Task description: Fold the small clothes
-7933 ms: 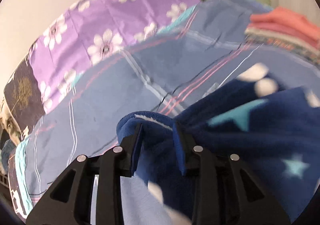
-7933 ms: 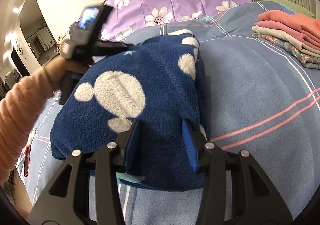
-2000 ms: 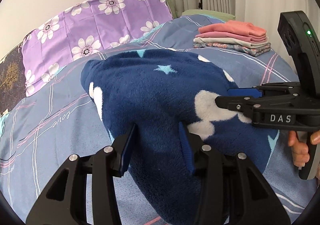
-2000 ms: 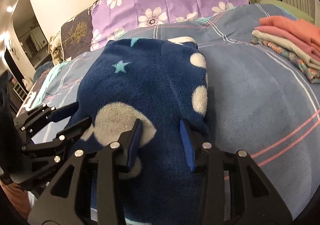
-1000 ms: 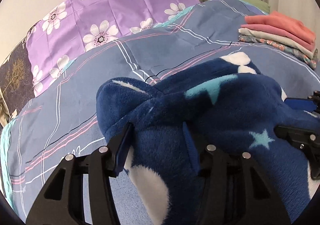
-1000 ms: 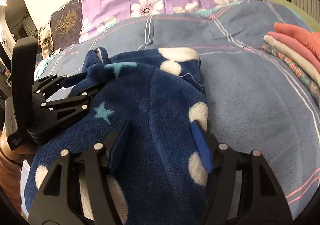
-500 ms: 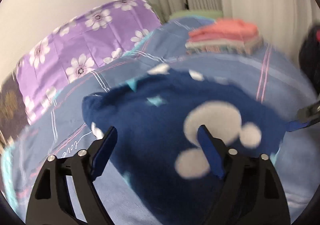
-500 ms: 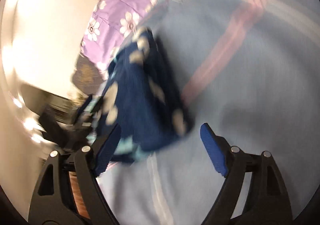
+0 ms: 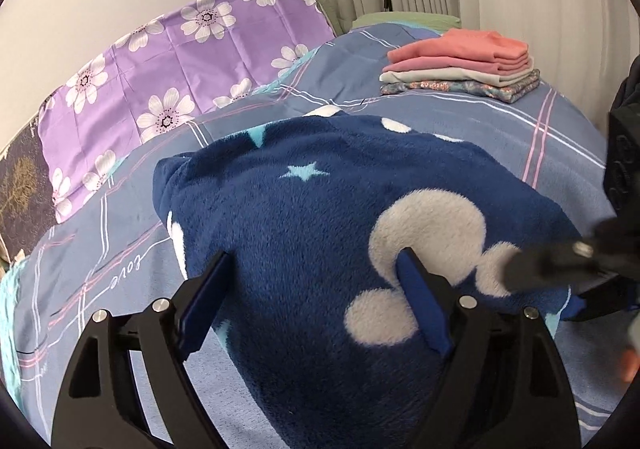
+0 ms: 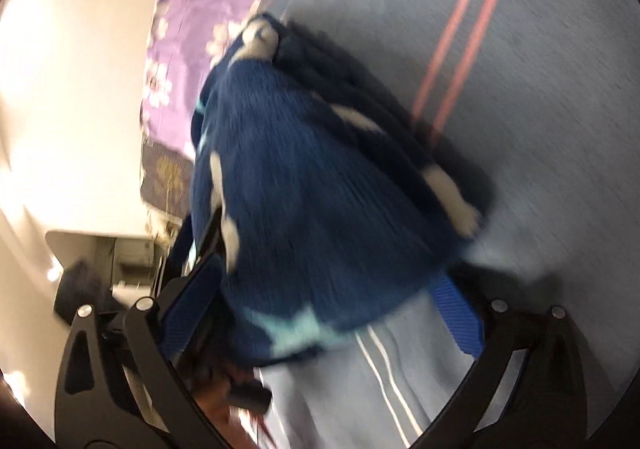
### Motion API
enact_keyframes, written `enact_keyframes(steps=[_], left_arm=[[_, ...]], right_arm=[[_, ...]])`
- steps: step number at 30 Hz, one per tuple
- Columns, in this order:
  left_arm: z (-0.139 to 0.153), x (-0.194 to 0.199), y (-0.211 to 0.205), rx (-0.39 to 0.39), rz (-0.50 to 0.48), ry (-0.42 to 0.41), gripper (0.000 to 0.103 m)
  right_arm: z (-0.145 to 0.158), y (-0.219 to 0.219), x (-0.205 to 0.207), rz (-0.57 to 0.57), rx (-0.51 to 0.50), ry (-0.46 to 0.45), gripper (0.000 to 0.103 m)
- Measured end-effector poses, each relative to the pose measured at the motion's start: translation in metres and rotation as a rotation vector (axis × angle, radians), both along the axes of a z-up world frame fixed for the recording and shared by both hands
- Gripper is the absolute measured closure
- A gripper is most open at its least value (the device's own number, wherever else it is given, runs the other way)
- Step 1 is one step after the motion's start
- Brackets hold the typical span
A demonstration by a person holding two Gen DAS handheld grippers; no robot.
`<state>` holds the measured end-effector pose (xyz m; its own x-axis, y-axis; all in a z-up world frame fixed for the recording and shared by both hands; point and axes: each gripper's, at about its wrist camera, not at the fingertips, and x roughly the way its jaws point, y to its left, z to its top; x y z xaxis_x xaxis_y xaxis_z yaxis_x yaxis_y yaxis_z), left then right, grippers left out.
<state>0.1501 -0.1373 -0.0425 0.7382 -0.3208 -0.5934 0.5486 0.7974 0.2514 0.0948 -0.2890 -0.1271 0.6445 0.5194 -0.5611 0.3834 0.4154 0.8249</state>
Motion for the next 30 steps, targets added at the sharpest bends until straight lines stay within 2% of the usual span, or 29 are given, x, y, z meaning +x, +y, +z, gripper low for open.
enact_keyframes(steps=[4, 6, 7, 10, 12, 13, 14, 16, 18, 19, 22, 23, 24, 25, 27, 30], left_arm=[[0.007, 0.009, 0.013, -0.064, -0.026, 0.047, 0.014], [0.018, 0.022, 0.029, -0.157, -0.025, 0.094, 0.012], [0.023, 0.034, 0.042, -0.207, 0.028, 0.087, 0.008], [0.026, 0.073, 0.072, -0.286, 0.196, 0.048, 0.004], [0.012, 0.118, 0.093, -0.371, 0.245, 0.162, 0.004], [-0.003, 0.145, 0.099, -0.404, 0.259, 0.259, 0.003], [-0.012, 0.161, 0.102, -0.44, 0.254, 0.318, 0.001], [-0.03, 0.19, 0.106, -0.568, 0.211, 0.436, 0.001], [-0.042, 0.208, 0.102, -0.64, 0.188, 0.507, 0.001], [-0.047, 0.214, 0.098, -0.652, 0.176, 0.512, 0.001], [-0.049, 0.218, 0.081, -0.596, 0.114, 0.455, 0.002], [-0.049, 0.218, 0.079, -0.601, 0.1, 0.456, 0.006], [-0.048, 0.216, 0.079, -0.619, 0.072, 0.46, 0.021], [-0.047, 0.213, 0.081, -0.634, 0.058, 0.461, 0.031], [-0.039, 0.202, 0.084, -0.631, 0.048, 0.426, 0.044], [-0.013, 0.185, 0.092, -0.636, 0.038, 0.375, 0.05]], right_arm=[[-0.002, -0.004, 0.003, -0.051, 0.006, -0.019, 0.002], [-0.003, -0.008, -0.002, -0.042, 0.002, -0.036, 0.003], [-0.003, -0.008, -0.002, -0.04, 0.001, -0.041, 0.004], [-0.002, -0.004, 0.0, -0.017, -0.013, -0.054, 0.003], [-0.002, -0.002, -0.001, -0.003, -0.032, -0.055, 0.002], [-0.002, -0.001, -0.001, -0.004, -0.035, -0.056, 0.002], [-0.002, -0.001, 0.0, -0.004, -0.037, -0.055, 0.002], [-0.002, -0.001, 0.004, -0.01, -0.03, -0.051, 0.002], [-0.003, -0.002, 0.008, -0.015, -0.024, -0.049, 0.002], [-0.003, -0.003, 0.009, -0.018, -0.024, -0.054, 0.002], [-0.002, -0.003, 0.014, -0.032, -0.048, -0.068, 0.002], [-0.001, -0.002, 0.017, -0.032, -0.062, -0.071, 0.002], [0.002, 0.001, 0.02, -0.02, -0.1, -0.076, 0.002], [0.004, 0.004, 0.022, -0.003, -0.132, -0.081, 0.004], [0.009, 0.004, 0.025, 0.034, -0.171, -0.094, 0.022], [0.031, 0.003, 0.033, 0.095, -0.233, -0.126, 0.037]])
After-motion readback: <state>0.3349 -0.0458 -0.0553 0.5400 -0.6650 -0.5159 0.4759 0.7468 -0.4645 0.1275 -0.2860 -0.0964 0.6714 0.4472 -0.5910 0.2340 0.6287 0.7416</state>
